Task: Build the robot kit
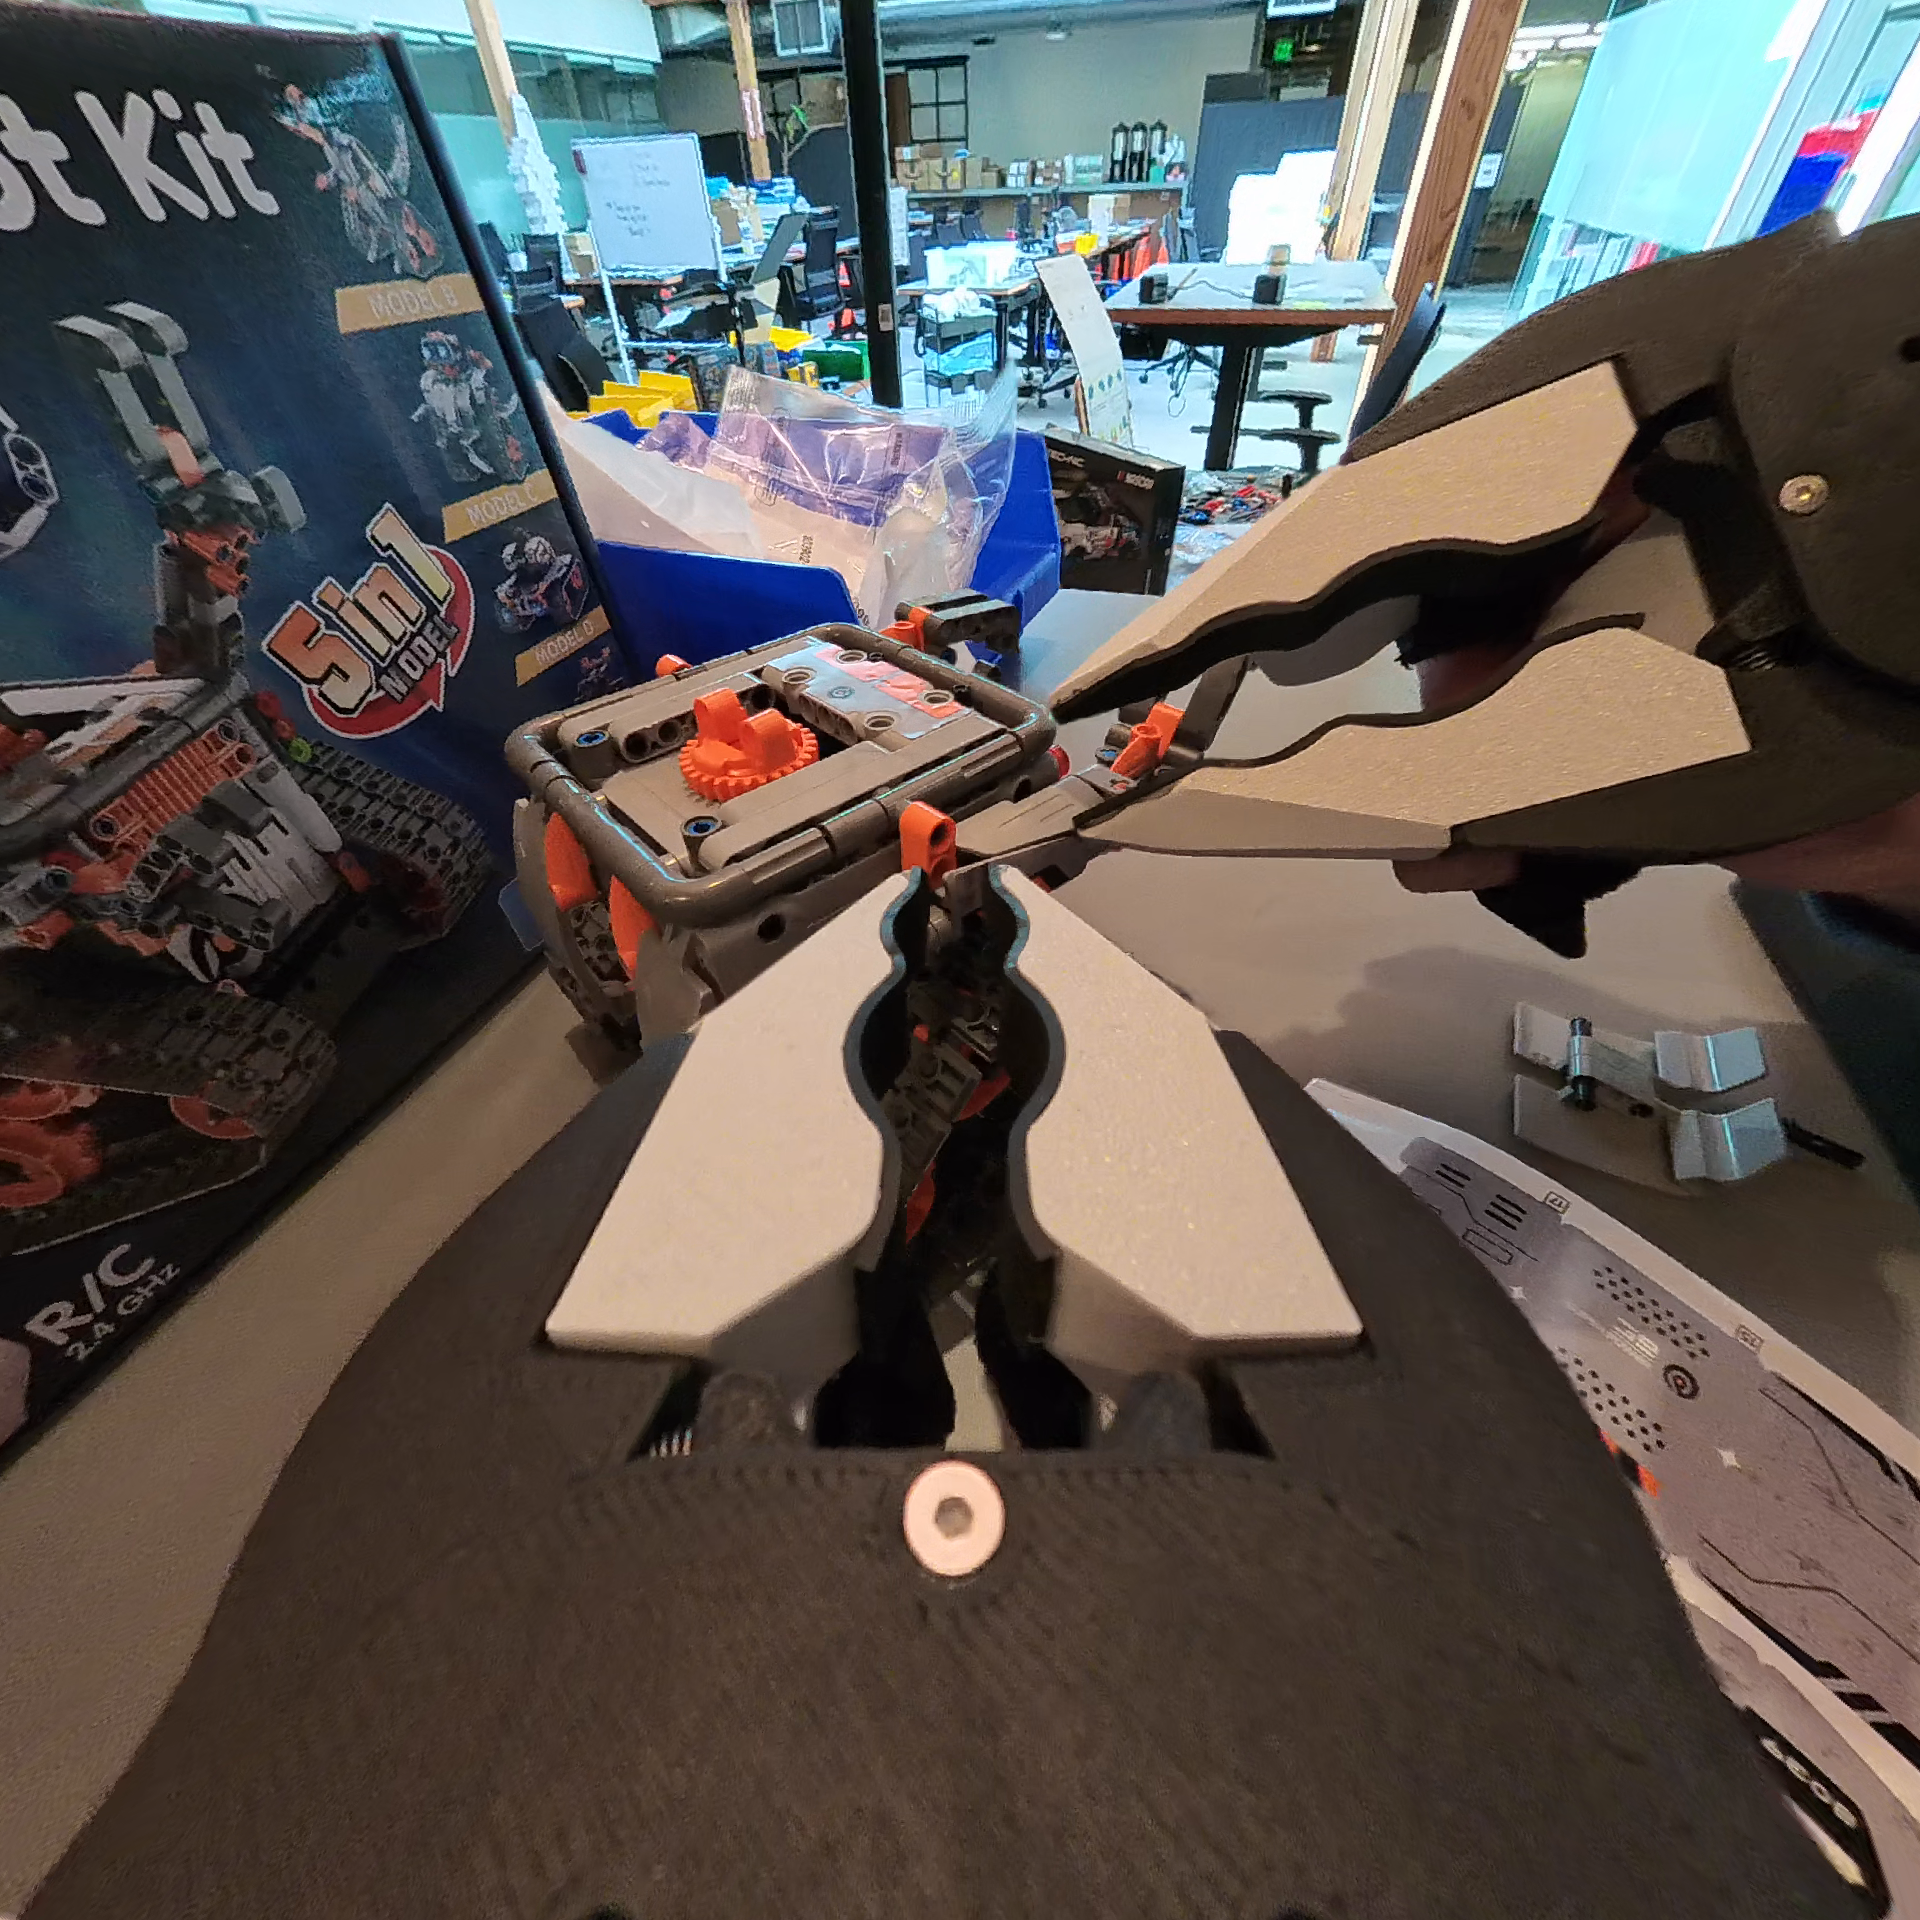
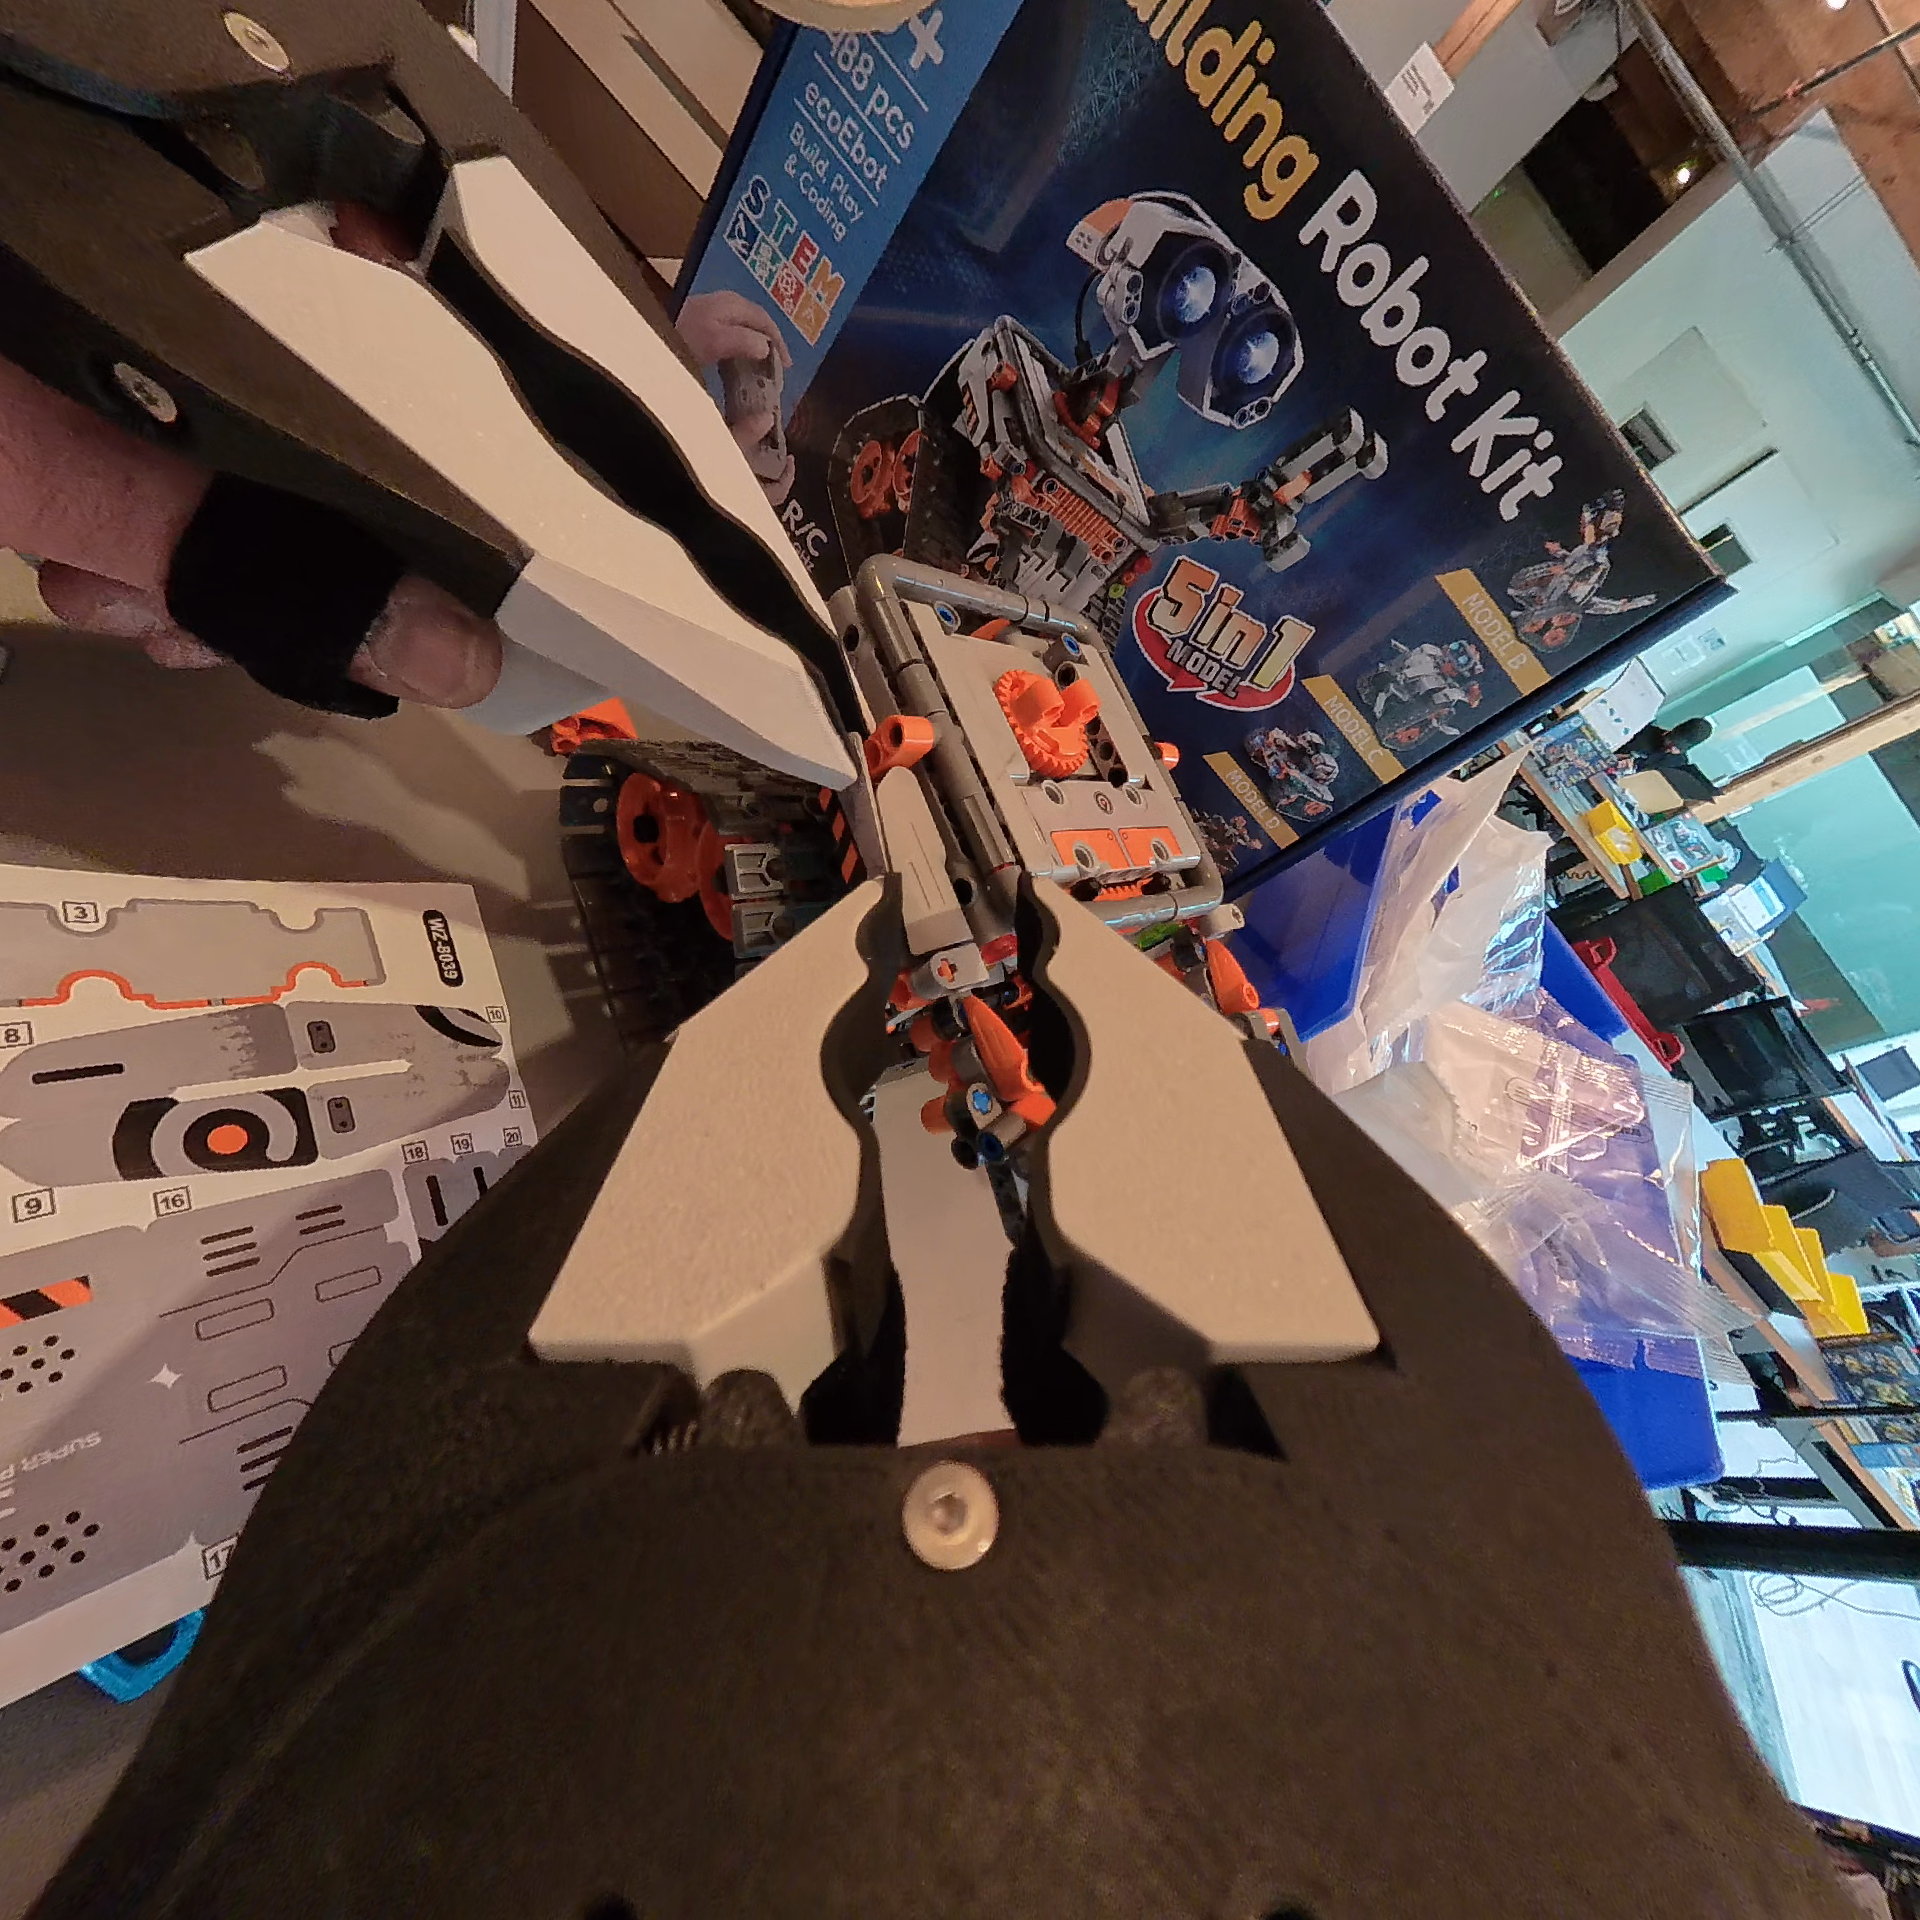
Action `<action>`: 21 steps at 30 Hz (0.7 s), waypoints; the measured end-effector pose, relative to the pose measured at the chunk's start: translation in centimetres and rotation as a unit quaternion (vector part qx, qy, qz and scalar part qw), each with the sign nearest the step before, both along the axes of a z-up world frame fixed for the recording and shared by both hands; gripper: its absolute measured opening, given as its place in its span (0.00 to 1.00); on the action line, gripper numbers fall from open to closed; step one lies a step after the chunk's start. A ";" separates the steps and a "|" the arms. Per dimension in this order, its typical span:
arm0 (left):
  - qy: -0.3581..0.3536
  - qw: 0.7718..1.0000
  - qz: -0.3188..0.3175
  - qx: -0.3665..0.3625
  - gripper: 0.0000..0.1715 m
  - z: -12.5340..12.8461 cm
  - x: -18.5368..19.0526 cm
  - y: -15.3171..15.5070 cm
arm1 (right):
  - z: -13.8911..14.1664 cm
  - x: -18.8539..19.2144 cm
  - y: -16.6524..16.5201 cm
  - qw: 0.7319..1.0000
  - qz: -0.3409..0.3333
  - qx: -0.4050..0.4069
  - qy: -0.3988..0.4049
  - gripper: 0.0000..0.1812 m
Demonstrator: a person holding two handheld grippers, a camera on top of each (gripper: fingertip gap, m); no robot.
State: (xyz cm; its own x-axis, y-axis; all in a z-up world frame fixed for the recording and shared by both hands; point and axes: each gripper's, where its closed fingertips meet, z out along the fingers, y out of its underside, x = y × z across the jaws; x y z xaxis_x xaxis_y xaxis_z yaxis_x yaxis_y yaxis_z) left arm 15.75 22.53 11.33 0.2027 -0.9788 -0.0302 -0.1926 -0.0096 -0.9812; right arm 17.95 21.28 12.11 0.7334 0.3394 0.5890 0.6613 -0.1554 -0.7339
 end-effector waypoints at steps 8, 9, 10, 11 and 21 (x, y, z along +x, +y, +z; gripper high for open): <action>-0.009 0.999 -0.011 -0.030 0.03 0.1 0.1 0.0 | -0.2 -0.1 0.4 1.000 0.006 -0.010 0.005 0.11; -0.012 0.999 -0.012 -0.033 0.03 0.1 0.1 0.0 | -0.3 -0.2 0.3 1.000 0.009 -0.014 0.004 0.07; -0.014 0.999 -0.014 -0.035 0.01 0.1 0.1 0.0 | -0.4 -0.2 0.2 1.000 0.009 -0.017 0.005 0.05; -0.014 0.999 -0.014 -0.036 0.00 0.1 0.1 0.0 | -0.6 -0.2 0.2 1.000 0.010 -0.019 0.002 0.03; 0.019 1.000 -0.003 0.013 0.12 -0.2 0.7 -0.1 | -0.9 -0.4 0.3 1.000 0.023 -0.015 -0.013 0.08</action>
